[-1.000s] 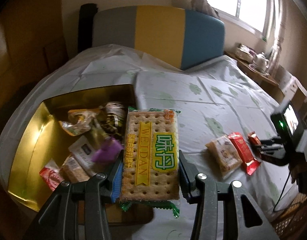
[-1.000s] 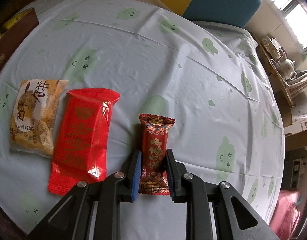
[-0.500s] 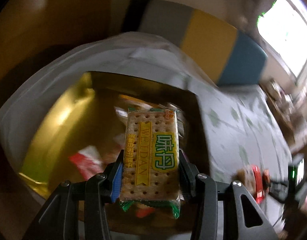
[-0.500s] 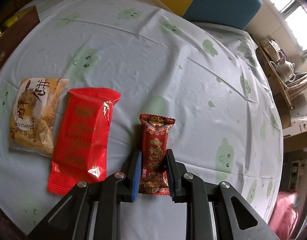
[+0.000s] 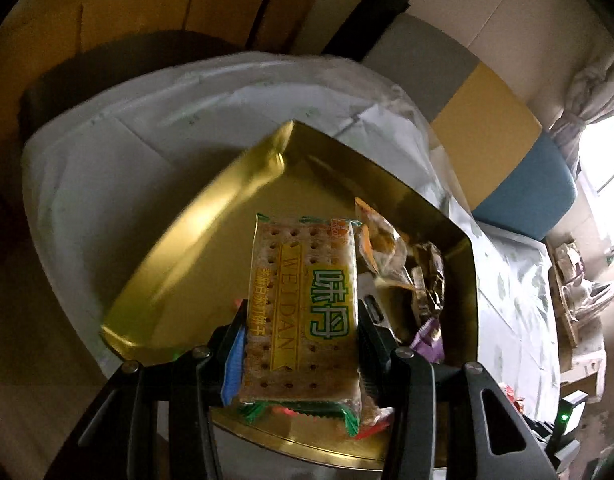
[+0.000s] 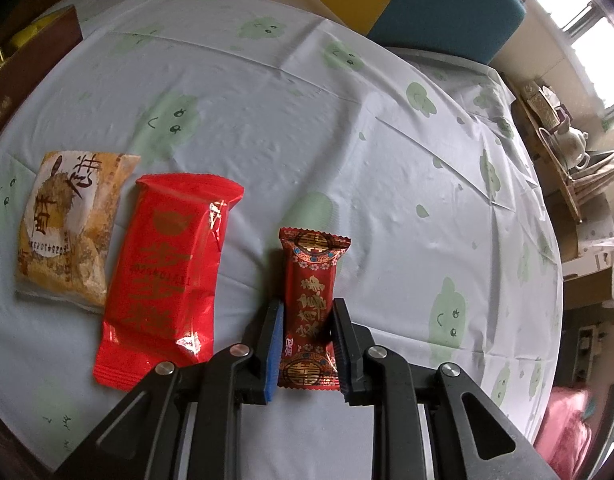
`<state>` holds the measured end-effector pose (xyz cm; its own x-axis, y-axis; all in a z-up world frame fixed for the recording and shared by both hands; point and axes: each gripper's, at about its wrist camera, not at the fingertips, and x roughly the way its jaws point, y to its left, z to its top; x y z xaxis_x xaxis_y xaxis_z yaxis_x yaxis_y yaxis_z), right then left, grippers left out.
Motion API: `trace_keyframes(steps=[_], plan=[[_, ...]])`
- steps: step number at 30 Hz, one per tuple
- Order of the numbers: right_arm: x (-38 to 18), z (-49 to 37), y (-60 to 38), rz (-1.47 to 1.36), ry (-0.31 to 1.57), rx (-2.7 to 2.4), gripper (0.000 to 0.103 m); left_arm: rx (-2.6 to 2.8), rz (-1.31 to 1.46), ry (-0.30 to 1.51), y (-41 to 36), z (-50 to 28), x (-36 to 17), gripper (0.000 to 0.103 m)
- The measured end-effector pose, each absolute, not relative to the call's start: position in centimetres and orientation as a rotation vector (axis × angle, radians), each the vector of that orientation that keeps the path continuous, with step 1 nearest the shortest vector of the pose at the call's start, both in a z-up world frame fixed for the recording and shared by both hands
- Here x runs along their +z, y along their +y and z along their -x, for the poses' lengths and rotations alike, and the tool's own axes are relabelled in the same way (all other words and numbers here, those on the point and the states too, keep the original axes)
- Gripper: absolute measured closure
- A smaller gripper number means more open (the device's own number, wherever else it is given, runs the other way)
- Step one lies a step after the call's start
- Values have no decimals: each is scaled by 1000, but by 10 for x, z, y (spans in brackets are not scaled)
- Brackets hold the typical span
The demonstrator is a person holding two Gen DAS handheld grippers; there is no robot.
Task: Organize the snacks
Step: 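Carry the WEIDAN cracker pack into the gold tray and open the left gripper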
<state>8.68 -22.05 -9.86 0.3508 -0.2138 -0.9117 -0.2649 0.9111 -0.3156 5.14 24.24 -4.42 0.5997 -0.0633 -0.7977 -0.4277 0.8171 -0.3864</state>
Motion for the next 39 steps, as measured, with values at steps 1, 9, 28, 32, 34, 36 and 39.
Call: trace_keyframes(steps=[1,9,28,32,34,36,39], plan=[[-98,-87,-221,452,1224,34,79,215,607,922,241,-52,-45,56],[-98,-86,-220,454,1223,33,79,205,741,979,244,-85,-57,56],[-97,-85,-219,473,1217,34,79,251,556,994,240,-108,-59,45],[-97,-84,-218,480,1214,30,79,245,477,978,224,-94,-55,45],[-98,-84,-218,482,1213,28,79,238,436,970,214,-89,-52,45],[-98,-84,-218,484,1212,26,79,229,394,963,205,-84,-49,44],[-98,-82,-216,492,1208,25,79,211,325,954,189,-76,-45,44]])
